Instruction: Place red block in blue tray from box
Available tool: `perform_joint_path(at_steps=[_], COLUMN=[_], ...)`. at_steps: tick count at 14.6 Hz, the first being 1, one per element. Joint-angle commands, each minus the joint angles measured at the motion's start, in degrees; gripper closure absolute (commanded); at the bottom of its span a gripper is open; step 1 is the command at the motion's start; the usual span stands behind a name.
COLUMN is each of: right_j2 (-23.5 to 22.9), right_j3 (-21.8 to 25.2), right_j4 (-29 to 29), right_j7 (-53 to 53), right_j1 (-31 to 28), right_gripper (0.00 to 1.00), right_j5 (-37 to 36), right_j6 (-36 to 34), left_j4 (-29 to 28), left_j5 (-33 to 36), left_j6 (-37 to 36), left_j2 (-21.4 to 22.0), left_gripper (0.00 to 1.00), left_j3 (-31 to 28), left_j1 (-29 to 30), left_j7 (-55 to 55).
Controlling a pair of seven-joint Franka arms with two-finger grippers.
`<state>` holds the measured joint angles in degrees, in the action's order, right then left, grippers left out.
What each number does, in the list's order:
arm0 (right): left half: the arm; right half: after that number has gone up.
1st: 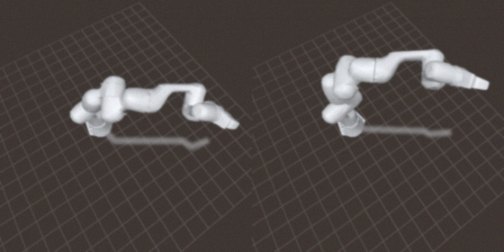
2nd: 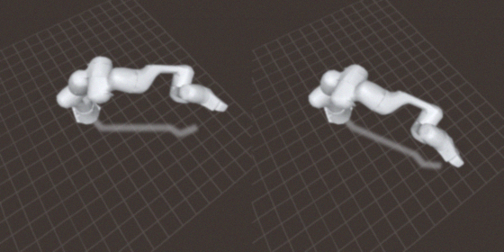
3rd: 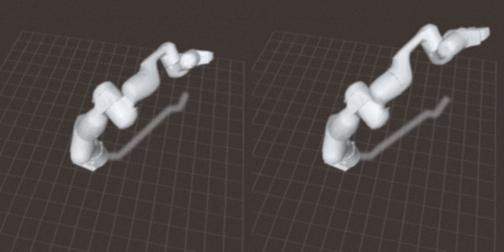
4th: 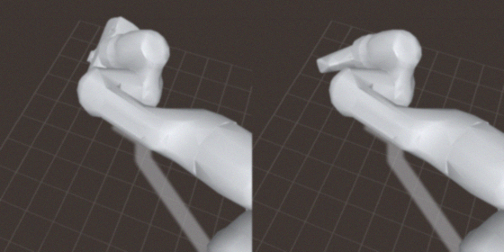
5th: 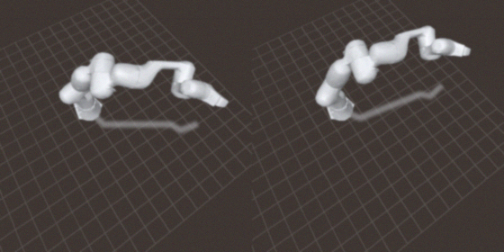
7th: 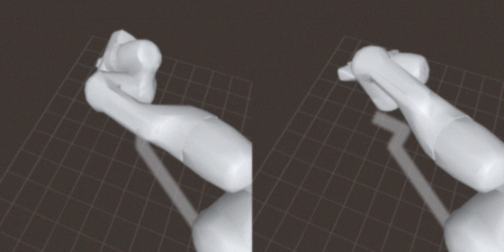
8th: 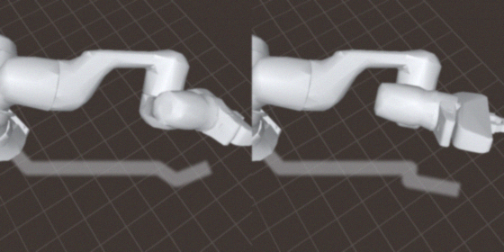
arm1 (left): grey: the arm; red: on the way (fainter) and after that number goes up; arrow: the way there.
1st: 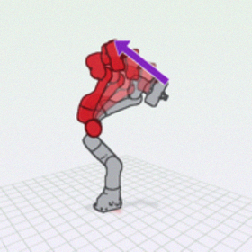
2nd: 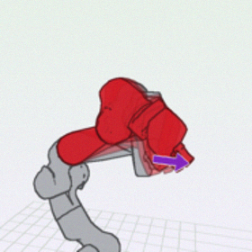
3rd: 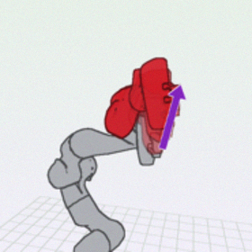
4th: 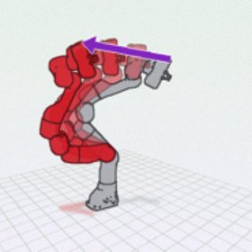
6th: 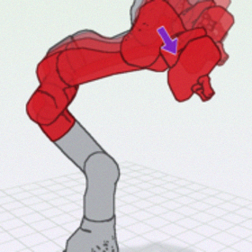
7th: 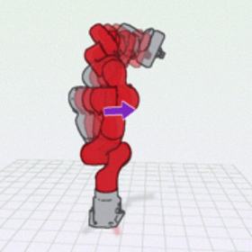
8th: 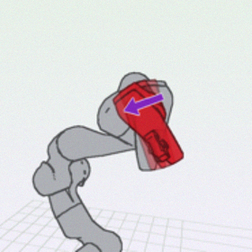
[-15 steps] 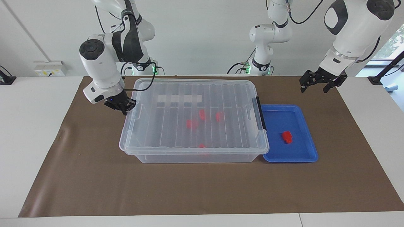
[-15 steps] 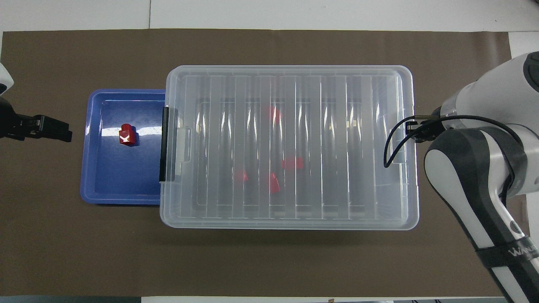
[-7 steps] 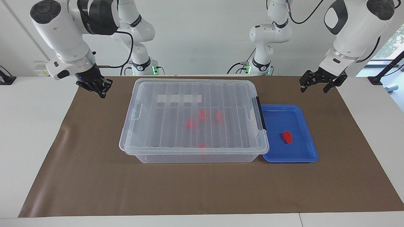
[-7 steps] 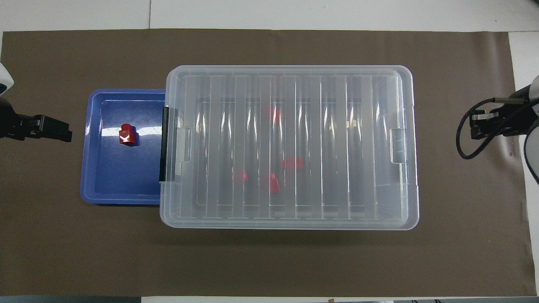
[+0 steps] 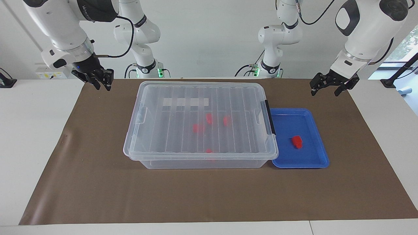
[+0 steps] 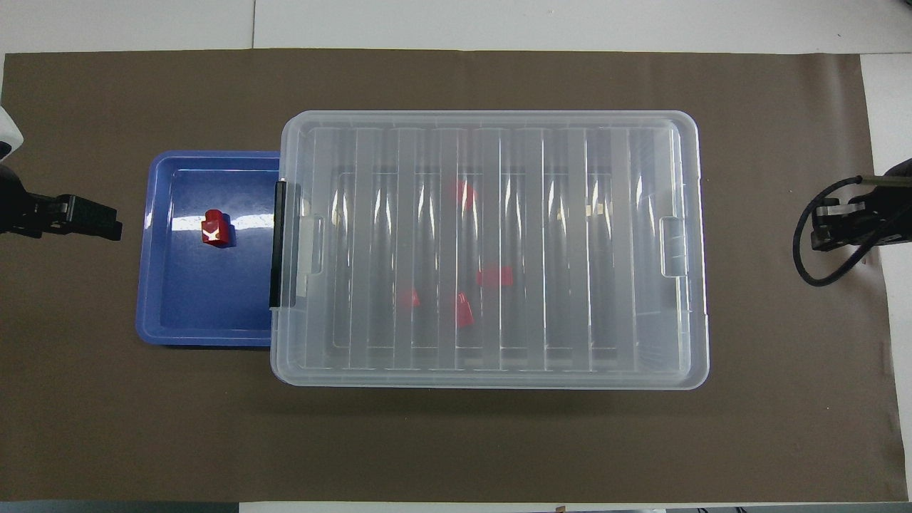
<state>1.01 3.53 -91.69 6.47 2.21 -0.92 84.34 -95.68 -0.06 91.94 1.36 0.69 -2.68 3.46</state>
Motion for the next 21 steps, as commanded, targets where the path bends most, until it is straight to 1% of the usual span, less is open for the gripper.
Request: perform_joint_path(at_steps=[1,4,5,8,15,21], right_j2=[-0.13,-0.04,0.04,0.04,0.04,0.22], right_j3=[-0.2,-0.46,-0.46,-1.77,-1.69,-1.69], right_j4=[-0.15,-0.59,-1.38,-1.38,-1.65,-1.65], right_j7=[-1.19,-1.28,-1.37,-2.86,-3.83,-3.83], right_j1=[-3.08,-3.71,-4.75,-5.9,-5.91,-5.82], right_gripper=[0.0,0.0,0.0,0.0,0.0,0.0], right_j5=[2.14,1.46,1.45,1.45,1.45,1.54], right_j6=[0.47,1.52,2.05,2.49,5.39,5.4], left_j4=[-1.52,-1.52,-1.52,-1.52,-1.52,-1.52], left_j5=[1.11,1.11,1.11,1.11,1.11,1.11], left_j6=[0.88,0.88,0.88,0.88,0.88,0.88], left_j2=[1.27,1.27,1.27,1.27,1.27,1.27], left_gripper=[0.0,0.0,0.0,0.0,0.0,0.0], left_j3=[0.19,0.19,0.19,0.19,0.19,0.19], left_j1=[0.31,0.31,0.31,0.31,0.31,0.31], left_j7=[0.23,0.23,0.23,0.23,0.23,0.23])
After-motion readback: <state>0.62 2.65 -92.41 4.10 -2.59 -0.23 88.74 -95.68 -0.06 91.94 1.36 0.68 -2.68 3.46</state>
